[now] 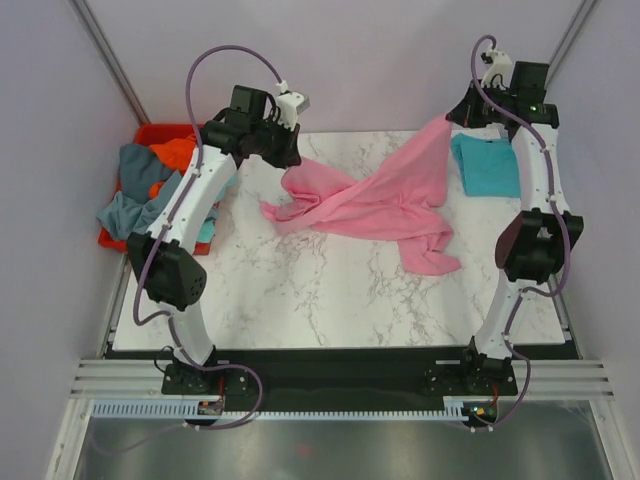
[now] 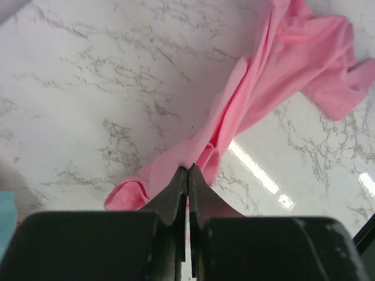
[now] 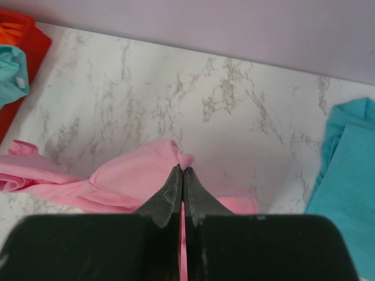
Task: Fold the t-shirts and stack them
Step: Flatten the tshirt out
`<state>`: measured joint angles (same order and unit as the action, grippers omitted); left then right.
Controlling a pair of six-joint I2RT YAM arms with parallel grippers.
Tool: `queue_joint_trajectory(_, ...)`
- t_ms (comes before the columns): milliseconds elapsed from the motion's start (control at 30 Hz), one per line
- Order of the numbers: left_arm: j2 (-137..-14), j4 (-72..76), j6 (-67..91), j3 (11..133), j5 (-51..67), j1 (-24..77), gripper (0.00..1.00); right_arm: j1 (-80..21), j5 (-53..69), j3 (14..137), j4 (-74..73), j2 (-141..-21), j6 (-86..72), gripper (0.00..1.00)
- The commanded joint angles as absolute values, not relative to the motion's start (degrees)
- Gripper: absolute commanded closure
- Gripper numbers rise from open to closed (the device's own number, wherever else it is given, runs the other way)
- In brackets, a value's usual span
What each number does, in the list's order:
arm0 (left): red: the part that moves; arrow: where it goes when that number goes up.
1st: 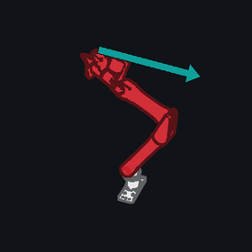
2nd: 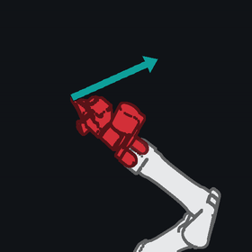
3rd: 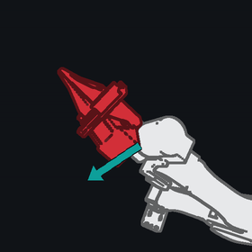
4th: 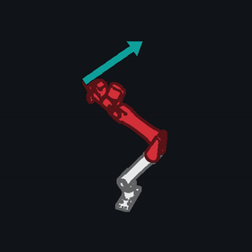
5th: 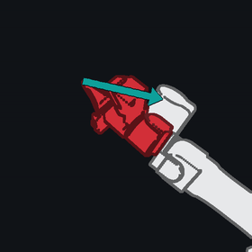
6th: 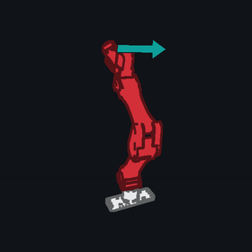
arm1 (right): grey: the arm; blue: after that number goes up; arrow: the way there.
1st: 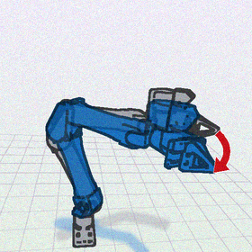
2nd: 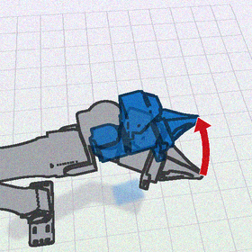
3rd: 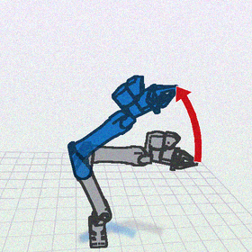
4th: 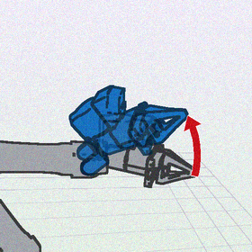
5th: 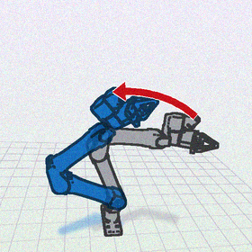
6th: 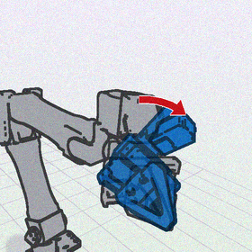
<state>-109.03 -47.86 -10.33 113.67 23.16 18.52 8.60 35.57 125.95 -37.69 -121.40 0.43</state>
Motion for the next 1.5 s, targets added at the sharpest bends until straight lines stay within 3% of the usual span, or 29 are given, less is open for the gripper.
queue_joint_trajectory(0,-101.0,-47.64,-15.64,116.46,17.85,21.43,0.98,8.88,39.64,124.72,-36.48,-110.5,0.26,1.0)
queue_joint_trajectory(233,-91.42,-47.37,-17.14,114.79,12.23,22.5,0.98,9.23,39.2,120.77,-36.21,-94.68,1.05,1.0)
queue_joint_trajectory(500,-82.27,-47.46,-17.23,112.07,12.22,21.89,0.98,9.14,34.98,106.09,-36.81,-71.65,6.5,1.0)
queue_joint_trajectory(733,-75.06,-48.69,-15.74,102.23,16.26,21.71,0.98,9.23,44.72,100.92,-68.41,-61.55,11.16,1.0)
queue_joint_trajectory(833,-74.88,-49.13,-13.98,98.27,17.13,21.53,0.98,9.14,49.57,87.77,-74.42,-57.23,8.97,0.99)
queue_joint_trajectory(867,-75.93,-50.09,-13.71,98.35,17.66,21.53,0.98,9.23,52.01,85.37,-75.49,-56.87,8.79,0.89)
queue_joint_trajectory(900,-76.55,-50.27,-13.8,98.52,18.36,21.62,0.98,9.14,54.55,83.43,-77.06,-57.21,9.05,0.78)
queue_joint_trajectory(933,-77.16,-50.45,-13.8,98.61,18.2,21.53,0.98,9.14,56.84,80.8,-80.13,-59.22,10.71,0.5)
queue_joint_trajectory(967,-77.95,-50.54,-13.97,98.53,18.11,21.53,0.98,9.05,60.43,79.81,-80.16,-60.46,10.46,0.39)
queue_joint_trajectory(1000,-79.53,-50.8,-14.06,98.53,17.93,21.62,0.98,9.14,61.43,79.8,-79.81,-61.77,10.02,0.34)
queue_joint_trajectory(1133,-83.75,-49.92,-13.71,97.12,18.72,21.62,0.98,9.14,61.01,88.91,-70.52,-73.26,4.67,0.27)
queue_joint_trajectory(1200,-85.86,-49.48,-13.19,96.77,18.9,21.62,0.98,9.14,54.8,91.83,-67.52,-78.37,3.17,0.27)
queue_joint_trajectory(1467,-94.21,-48.87,-12.83,96.5,18.63,21.62,0.98,9.05,47.81,100.89,-61.43,-111.5,6.23,0.35)
